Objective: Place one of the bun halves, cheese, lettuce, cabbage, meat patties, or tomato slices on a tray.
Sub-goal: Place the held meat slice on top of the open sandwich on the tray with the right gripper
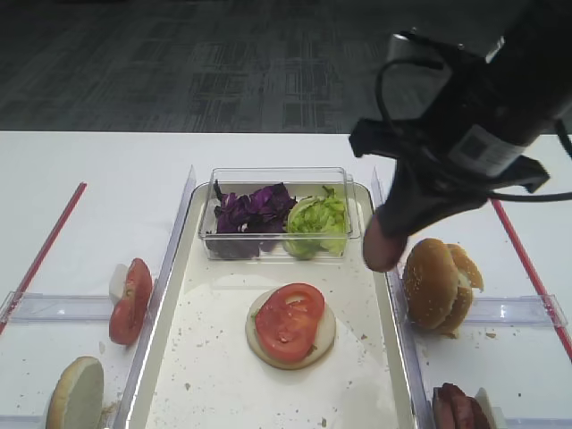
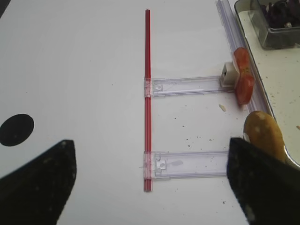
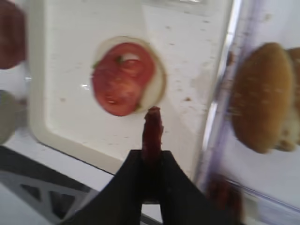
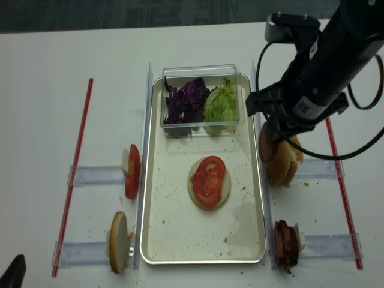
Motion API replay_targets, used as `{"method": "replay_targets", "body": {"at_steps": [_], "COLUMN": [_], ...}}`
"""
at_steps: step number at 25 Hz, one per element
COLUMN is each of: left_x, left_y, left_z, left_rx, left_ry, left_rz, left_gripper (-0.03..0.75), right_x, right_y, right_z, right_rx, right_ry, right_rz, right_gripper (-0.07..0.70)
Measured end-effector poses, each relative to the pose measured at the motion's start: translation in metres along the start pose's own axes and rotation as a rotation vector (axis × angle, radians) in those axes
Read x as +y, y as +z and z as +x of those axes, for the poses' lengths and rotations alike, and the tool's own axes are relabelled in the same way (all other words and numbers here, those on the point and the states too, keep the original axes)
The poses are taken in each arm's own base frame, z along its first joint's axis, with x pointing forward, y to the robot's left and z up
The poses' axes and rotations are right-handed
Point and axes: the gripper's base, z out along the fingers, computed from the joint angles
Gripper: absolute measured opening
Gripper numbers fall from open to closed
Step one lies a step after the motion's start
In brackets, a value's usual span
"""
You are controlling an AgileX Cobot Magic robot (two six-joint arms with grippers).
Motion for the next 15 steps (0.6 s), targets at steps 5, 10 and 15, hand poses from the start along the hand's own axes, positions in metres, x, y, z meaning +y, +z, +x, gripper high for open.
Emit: {"method": "replay_targets", "body": {"at_steps": [5, 10, 15], "left_x": [0.0, 0.0, 0.0], "left_y": [0.0, 0.0, 0.0], "left_z": [0.0, 0.0, 0.0], "left_rx": [0.0, 0.0, 0.0], "left_ry": [0.0, 0.0, 0.0], "left_rz": [0.0, 0.0, 0.0], "left_gripper": [0.599, 0.599, 0.599], "right_x": [0.026, 0.04, 0.04], "right_y": [-0.004, -0.01, -0.007], "right_z": [-0.005, -0.008, -0.01], "right_rx": [-0.066, -0.117, -0.118], "right_ry": [-0.058, -0.093, -0.099], "right_rz": [-0.288, -0.456, -0.465], "right_gripper": [0.118, 0.118, 0.118]}}
